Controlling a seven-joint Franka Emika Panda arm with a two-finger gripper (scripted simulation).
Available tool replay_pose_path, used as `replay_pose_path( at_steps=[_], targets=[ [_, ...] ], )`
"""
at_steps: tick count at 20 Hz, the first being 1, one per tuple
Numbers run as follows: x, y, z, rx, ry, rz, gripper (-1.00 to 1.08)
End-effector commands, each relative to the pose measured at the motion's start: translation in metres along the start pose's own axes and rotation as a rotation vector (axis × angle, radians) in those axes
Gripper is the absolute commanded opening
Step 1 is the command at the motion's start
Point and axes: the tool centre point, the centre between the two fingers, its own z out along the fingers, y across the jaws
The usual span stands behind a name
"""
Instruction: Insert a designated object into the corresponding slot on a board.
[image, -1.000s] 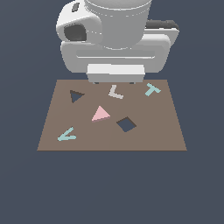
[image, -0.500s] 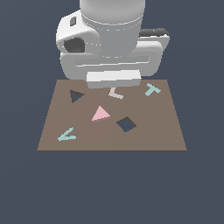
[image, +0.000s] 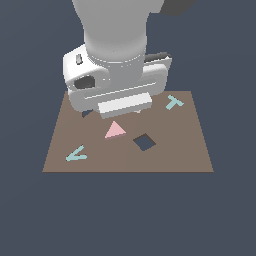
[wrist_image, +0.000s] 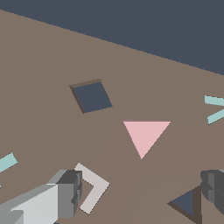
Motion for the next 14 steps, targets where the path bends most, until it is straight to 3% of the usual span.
replay_pose_path(
  at_steps=[1, 14],
  targets=[
    [0.001, 0.006, 0.013, 0.001, 0.001, -0.070, 1.00],
    [0.014, 0.031, 0.068, 0.005, 0.007, -0.368, 1.00]
  ],
)
